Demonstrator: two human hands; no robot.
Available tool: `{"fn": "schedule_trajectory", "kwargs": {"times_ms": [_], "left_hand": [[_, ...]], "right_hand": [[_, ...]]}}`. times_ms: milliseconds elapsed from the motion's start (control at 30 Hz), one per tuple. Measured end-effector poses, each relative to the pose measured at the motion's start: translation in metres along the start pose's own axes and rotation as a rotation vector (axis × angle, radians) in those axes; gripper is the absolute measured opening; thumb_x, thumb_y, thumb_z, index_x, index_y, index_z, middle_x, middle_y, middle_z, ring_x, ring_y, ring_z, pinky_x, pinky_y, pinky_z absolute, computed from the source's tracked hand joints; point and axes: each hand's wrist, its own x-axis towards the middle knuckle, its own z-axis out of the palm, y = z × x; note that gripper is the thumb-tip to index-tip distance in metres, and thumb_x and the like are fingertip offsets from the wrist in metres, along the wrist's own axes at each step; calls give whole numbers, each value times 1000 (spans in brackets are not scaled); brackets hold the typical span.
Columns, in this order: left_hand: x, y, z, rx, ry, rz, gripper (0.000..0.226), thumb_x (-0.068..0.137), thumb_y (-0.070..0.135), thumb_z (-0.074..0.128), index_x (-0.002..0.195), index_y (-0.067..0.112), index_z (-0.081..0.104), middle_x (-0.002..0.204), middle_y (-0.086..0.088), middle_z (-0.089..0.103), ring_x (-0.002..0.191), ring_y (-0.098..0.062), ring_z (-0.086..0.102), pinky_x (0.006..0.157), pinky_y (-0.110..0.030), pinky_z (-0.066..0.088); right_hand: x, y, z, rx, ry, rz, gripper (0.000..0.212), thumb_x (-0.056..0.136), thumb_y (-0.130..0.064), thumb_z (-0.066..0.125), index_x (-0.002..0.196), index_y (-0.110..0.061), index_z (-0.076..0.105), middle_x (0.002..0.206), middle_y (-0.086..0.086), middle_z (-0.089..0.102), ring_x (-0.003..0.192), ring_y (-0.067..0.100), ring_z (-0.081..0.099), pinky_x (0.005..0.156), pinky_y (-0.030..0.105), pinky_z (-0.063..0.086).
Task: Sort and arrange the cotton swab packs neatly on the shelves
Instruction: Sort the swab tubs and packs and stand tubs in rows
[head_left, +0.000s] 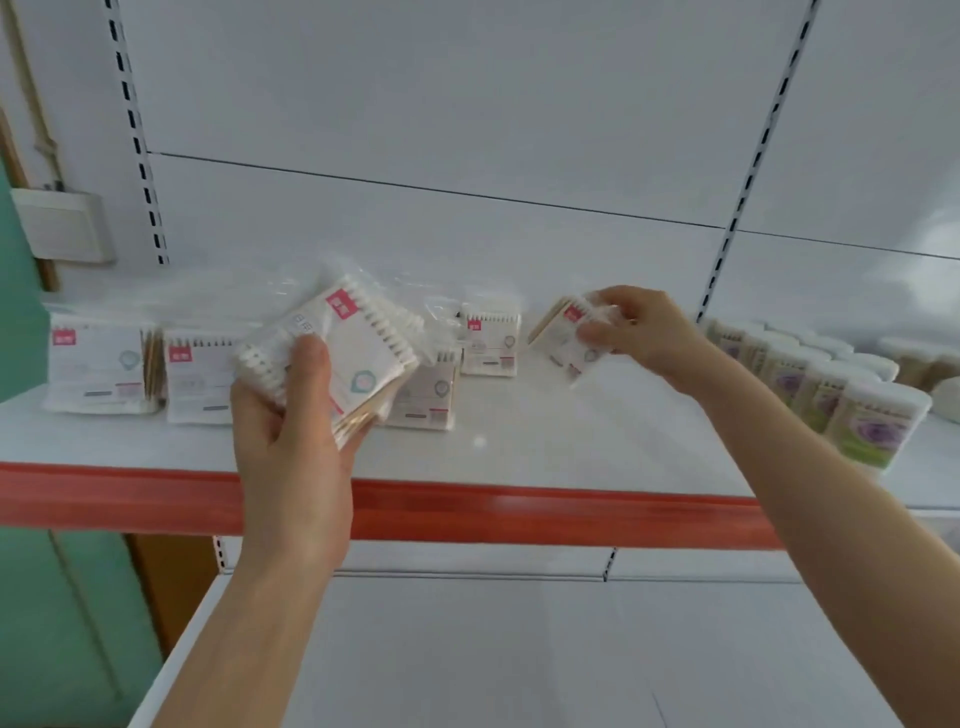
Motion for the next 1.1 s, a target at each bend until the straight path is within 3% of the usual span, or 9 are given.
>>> {"fn": "schedule_trajectory", "kwargs": {"times_ms": [133,333,433,533,667,733,833,900,1100], "left_hand": [[3,1,-5,-23,4,-5,22,92,27,53,112,19,52,89,7,71,88,-10,69,68,-26,56],[8,7,-11,-37,8,45,14,94,24,51,107,25,55,84,12,72,86,-7,69,71,-26,57],[9,6,-12,-38,9,54,16,93,24,52,109,22,55,88,9,71,88,-10,69,71,-27,57],[8,3,-9,-48,-11,37,10,92,24,52,102,23,56,84,9,71,85,-11,69,69,-28,57],[5,-2,-1,-78,-49,8,15,90,25,53,104,20,56,82,8,71,84,-10,69,68,-27,57],[2,-4,5,-88,-80,8,23,90,26,52,112,17,54,84,7,71,85,-10,69,69,-27,57],[-4,-8,15,-115,-126,-8,26,91,27,50,116,21,52,87,7,71,89,-11,68,72,-30,58],[-9,-12,19,-123,-167,-26,20,91,27,49,110,26,54,87,7,71,89,-11,68,73,-31,58],[-11,-15,16,-59,-218,-4,18,79,27,57,97,24,56,85,9,72,87,-9,68,73,-30,57]], "right_hand": [[30,-10,38,-366,-46,-141,37,80,-15,71,112,-5,57,101,5,55,91,16,49,70,20,32],[60,-4,75,-701,-105,-241,39,83,-30,67,118,-12,58,119,10,52,116,26,43,86,27,33],[65,2,76,-692,-95,-220,45,82,-34,68,121,-15,56,119,12,50,116,27,42,87,28,33],[60,-1,66,-546,-24,-179,54,80,-35,70,126,-14,52,119,7,54,111,21,49,88,28,37],[23,-29,52,-27,200,-184,16,86,-22,63,99,-12,64,94,0,66,83,10,58,81,25,47],[-4,-46,49,145,76,-157,7,89,-22,59,86,-17,63,83,-2,67,76,9,62,75,27,50],[-39,-63,48,284,-201,-98,11,92,-30,54,95,-22,61,82,-4,67,77,10,66,76,28,54],[-54,-66,51,335,-286,-90,13,91,-28,54,101,-22,59,83,-2,67,77,11,66,78,30,55],[-56,-57,43,436,-176,-78,11,87,-8,60,96,-13,60,79,3,65,68,11,65,69,28,58]]}}
